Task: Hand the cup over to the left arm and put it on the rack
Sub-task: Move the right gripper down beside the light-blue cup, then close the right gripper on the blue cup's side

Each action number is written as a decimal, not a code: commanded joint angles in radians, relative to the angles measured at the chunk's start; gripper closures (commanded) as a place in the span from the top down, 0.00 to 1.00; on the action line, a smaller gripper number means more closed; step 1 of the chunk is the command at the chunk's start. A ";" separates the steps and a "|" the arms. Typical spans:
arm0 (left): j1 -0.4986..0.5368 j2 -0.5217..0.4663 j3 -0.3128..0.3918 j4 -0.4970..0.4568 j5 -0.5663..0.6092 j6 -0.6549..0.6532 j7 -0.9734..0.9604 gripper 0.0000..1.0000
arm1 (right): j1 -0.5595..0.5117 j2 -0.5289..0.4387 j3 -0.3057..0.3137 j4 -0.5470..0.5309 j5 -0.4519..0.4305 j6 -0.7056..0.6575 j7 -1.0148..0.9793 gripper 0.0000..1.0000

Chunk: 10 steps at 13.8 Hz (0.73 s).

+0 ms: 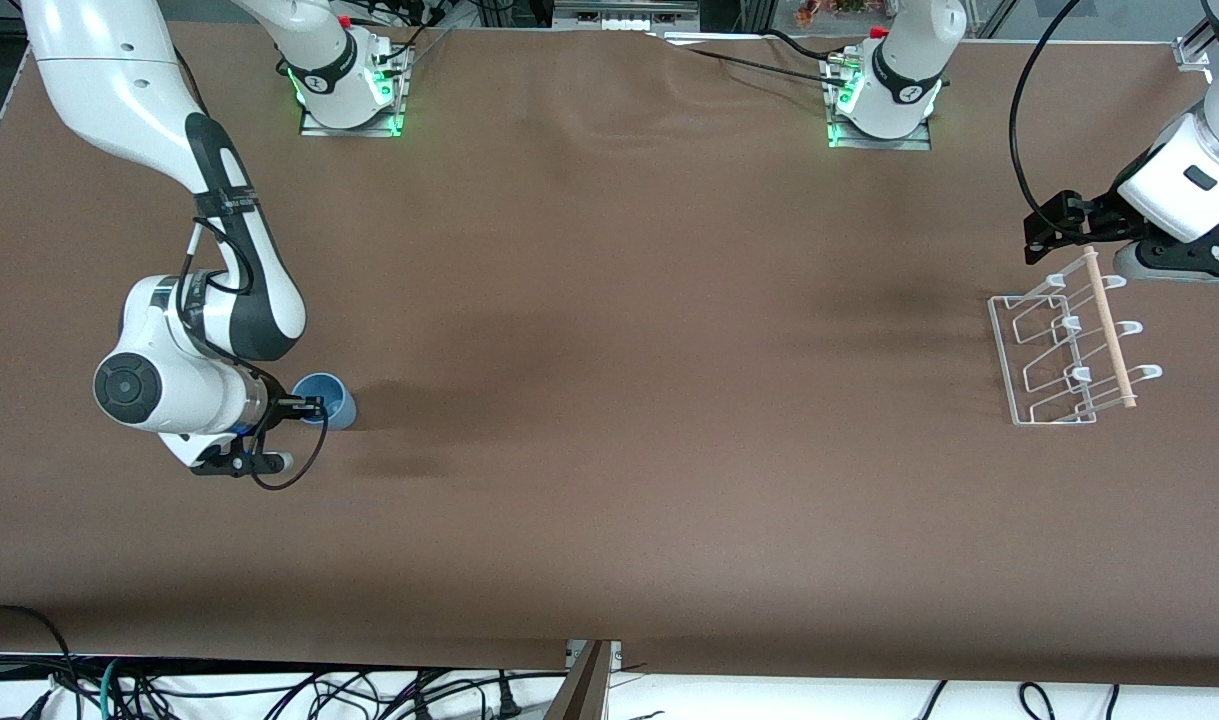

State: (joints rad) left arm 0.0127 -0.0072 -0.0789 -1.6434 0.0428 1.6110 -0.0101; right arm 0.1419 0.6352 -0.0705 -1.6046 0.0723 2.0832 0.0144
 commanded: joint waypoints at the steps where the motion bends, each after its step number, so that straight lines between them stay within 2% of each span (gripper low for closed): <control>1: -0.007 -0.007 0.002 0.011 0.009 -0.016 0.012 1.00 | -0.001 0.009 0.000 0.020 0.011 0.001 0.016 0.00; 2: -0.007 -0.007 0.002 0.011 0.009 -0.016 0.012 1.00 | -0.002 0.009 0.000 0.021 0.020 0.001 0.019 0.00; 6: -0.007 -0.007 0.002 0.011 0.009 -0.016 0.013 1.00 | 0.002 0.006 0.000 0.069 0.207 -0.003 0.053 0.00; 10: -0.007 -0.007 0.002 0.011 0.009 -0.016 0.013 1.00 | 0.088 -0.003 0.027 0.117 0.302 -0.015 0.313 0.00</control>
State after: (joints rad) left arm 0.0127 -0.0071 -0.0790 -1.6434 0.0428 1.6109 -0.0101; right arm 0.1782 0.6353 -0.0602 -1.5183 0.3331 2.0835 0.1978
